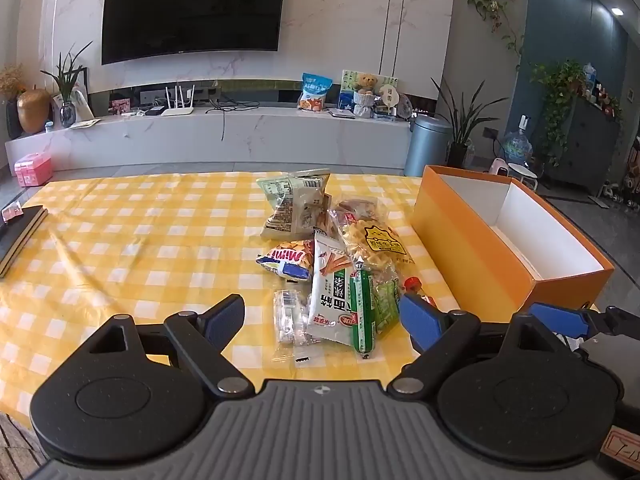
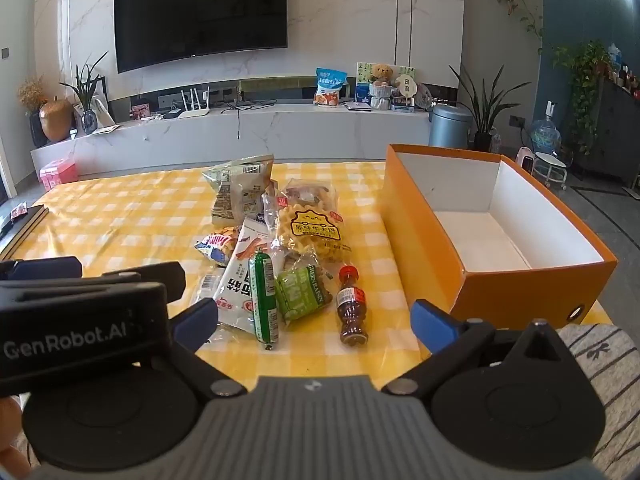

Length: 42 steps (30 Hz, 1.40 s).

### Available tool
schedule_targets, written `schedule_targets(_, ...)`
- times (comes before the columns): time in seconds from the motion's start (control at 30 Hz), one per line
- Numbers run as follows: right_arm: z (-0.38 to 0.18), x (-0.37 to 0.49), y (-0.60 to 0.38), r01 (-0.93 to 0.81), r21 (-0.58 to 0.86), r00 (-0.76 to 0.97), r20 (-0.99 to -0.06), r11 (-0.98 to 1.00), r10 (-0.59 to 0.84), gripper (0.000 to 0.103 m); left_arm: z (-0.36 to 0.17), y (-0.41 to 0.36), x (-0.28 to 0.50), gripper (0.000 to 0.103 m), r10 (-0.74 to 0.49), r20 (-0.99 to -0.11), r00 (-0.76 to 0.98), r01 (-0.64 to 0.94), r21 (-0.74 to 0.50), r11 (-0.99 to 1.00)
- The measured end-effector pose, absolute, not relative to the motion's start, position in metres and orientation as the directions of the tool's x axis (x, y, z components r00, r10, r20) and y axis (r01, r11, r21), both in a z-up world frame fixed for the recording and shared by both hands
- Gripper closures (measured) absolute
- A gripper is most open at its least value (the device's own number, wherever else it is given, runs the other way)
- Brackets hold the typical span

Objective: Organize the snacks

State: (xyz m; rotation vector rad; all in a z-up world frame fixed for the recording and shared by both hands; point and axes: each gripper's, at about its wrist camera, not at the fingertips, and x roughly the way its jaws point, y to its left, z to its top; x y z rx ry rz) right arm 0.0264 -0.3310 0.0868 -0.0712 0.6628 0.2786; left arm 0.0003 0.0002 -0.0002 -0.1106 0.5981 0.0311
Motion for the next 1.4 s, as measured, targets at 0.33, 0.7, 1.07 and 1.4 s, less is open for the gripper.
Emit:
schedule_targets(0.33, 0.0875, 0.0275, -0.3306, -0.279, 0.029, 0.744, -0.625, 0.960, 0.235, 0.003, -0.0030, 0.0010, 0.0020, 0.002, -0.012, -0.573, 0.819, -0.049, -0.091, 0.995)
schedule_targets(0.7, 0.0837, 0.0272, -0.3312, -0.272, 0.007, 0.742, -0.636, 0.962, 0.214, 0.003, -0.0070, 0.0010, 0.0027, 0.002, -0.006, -0.583, 0.812, -0.059, -0.092, 0.994)
schedule_targets(1.07, 0.0805, 0.0297, -0.3292, -0.271, -0.004, 0.737, -0.644, 0.963, 0.205, 0.003, -0.0077, 0.0006, 0.0035, 0.003, 0.008, -0.595, 0.804, -0.068, -0.078, 0.995)
schedule_targets(1.4, 0.0809, 0.0282, -0.3288, -0.271, -0.015, 0.736, -0.648, 0.962, 0.198, 0.003, -0.0072, 0.0006, 0.0031, 0.003, 0.019, -0.603, 0.797, -0.074, -0.067, 0.995)
